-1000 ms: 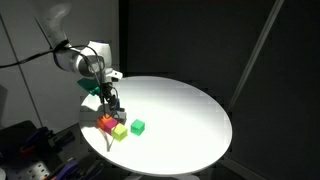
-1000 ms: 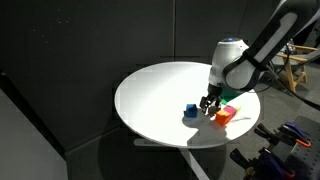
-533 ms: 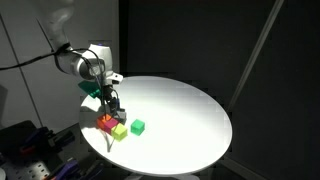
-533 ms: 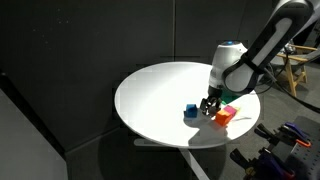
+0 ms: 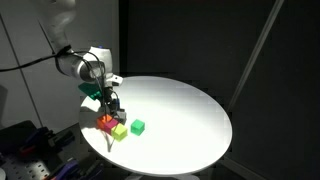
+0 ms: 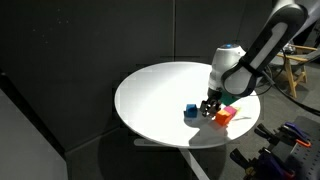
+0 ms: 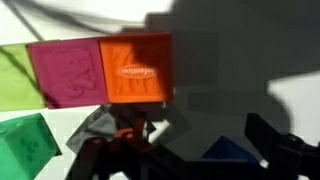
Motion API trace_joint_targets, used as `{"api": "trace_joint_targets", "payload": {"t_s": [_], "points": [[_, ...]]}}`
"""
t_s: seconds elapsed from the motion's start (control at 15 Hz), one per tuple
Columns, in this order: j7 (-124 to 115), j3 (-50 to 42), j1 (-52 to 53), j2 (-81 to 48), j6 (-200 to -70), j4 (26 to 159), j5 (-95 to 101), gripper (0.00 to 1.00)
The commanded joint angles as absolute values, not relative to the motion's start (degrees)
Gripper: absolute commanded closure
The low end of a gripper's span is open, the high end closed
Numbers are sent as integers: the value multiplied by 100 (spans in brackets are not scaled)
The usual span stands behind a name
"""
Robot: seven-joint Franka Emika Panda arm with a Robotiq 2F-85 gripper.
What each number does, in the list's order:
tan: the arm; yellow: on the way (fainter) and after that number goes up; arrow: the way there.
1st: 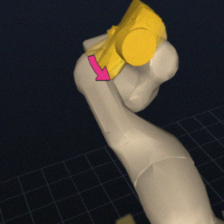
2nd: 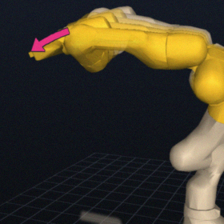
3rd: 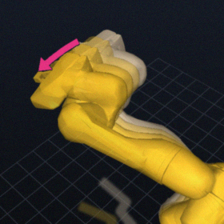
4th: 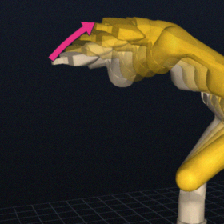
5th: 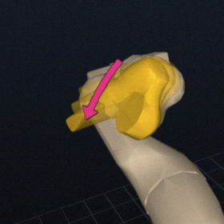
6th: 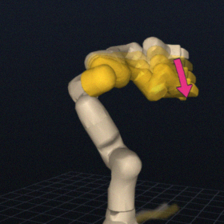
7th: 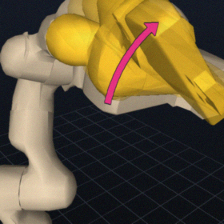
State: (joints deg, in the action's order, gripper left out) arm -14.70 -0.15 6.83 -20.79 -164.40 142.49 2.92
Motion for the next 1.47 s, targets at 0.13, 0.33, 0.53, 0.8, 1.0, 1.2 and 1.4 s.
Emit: {"api": "trace_joint_targets", "payload": {"t_s": [0.13, 0.33, 0.53, 0.8, 1.0, 1.2, 1.4], "points": [[-1329, -99, 776, -2153, -16520, 14201, 291, 0], [-1316, -74, 764, -2098, -16496, 14261, 260, 0], [-1326, -61, 760, -2065, -16503, 14318, 239, 0], [-1344, -51, 764, -2031, -16498, 14396, 220, 0], [-1337, -21, 759, -1972, -16503, 14492, 196, 0], [-1365, -17, 780, -1895, -16513, 14606, 183, 0], [-1365, 1, 783, -1806, -16528, 14717, 159, 0]]}}
